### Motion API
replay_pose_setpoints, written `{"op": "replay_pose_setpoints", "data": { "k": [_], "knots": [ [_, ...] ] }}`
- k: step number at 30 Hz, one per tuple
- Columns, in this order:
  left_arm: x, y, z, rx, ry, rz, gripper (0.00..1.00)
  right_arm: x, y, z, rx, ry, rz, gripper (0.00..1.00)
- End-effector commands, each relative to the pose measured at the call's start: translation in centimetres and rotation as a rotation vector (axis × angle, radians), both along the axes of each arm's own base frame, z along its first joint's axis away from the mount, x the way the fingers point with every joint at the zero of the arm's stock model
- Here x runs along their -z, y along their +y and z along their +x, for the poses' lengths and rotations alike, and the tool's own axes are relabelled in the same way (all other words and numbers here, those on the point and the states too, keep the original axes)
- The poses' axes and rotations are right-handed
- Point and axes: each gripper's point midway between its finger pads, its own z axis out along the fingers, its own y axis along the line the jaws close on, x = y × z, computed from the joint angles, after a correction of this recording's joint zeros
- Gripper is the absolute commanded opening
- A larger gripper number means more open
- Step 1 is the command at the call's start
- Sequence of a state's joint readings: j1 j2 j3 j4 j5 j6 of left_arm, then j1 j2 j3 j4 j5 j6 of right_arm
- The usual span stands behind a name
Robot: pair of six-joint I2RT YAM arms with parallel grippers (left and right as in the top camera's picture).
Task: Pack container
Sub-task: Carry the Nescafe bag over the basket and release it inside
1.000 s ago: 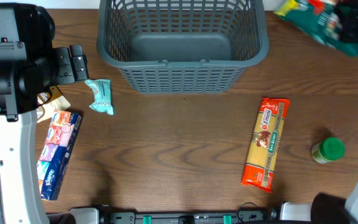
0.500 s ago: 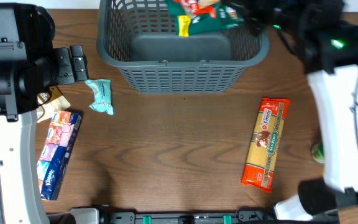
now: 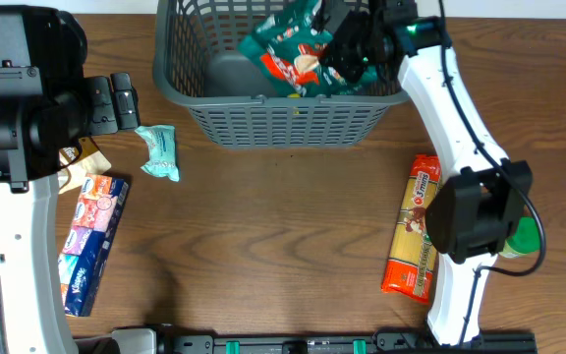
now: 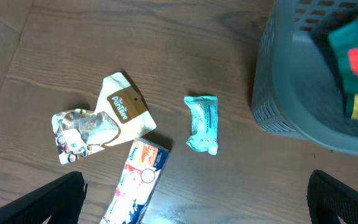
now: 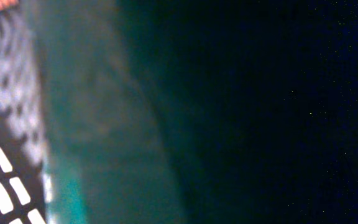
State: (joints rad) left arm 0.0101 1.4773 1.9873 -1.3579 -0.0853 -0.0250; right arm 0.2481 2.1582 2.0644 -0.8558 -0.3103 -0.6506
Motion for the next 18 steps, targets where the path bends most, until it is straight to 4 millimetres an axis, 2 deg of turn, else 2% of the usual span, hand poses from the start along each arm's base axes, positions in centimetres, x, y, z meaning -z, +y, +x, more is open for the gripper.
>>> {"op": "replay_pose_setpoints", "data": {
  "k": [1, 3, 4, 5, 6, 7, 9, 12, 14, 18],
  "knots": [
    [0.3, -0.1, 0.1, 0.013, 0.013, 0.008, 0.99, -1.7, 1.1, -0.5, -0.033, -0.023, 0.015, 0.01],
    [0.3, -0.1, 0.1, 0.013, 0.013, 0.008, 0.99, -0.7, 1.0, -1.3, -0.034, 0.025, 0.002, 0.04],
    [0.3, -0.1, 0.1, 0.013, 0.013, 0.008, 0.98, -0.5, 1.1, -1.7, -0.035, 0.048, 0.002, 0.38],
    [0.3, -0.1, 0.1, 0.013, 0.014, 0.008, 0.99, -0.4, 1.1, -2.0, -0.026, 0.065, 0.008, 0.59],
    [0.3, -0.1, 0.1, 0.013, 0.014, 0.008, 0.98, -0.4, 1.3, -2.1, -0.01, 0.083, 0.03, 0.85],
    [0.3, -0.1, 0.1, 0.013, 0.013, 0.008, 0.99, -0.7, 1.5, -2.3, 0.0, 0.094, 0.053, 0.92],
    [0.3, -0.1, 0.1, 0.014, 0.013, 0.008, 0.99, -1.3, 1.8, -2.4, 0.014, 0.105, 0.089, 0.94],
    [0.3, -0.1, 0.1, 0.013, 0.014, 0.008, 0.99, -3.8, 2.3, -2.6, 0.021, 0.087, 0.169, 0.93],
    [0.3, -0.1, 0.1, 0.013, 0.014, 0.008, 0.98, -7.2, 2.1, -2.6, 0.032, 0.038, 0.22, 0.91],
    [0.3, -0.1, 0.1, 0.013, 0.013, 0.008, 0.99, -16.3, -0.1, -2.8, 0.136, -0.096, 0.33, 0.94]
  ]
}}
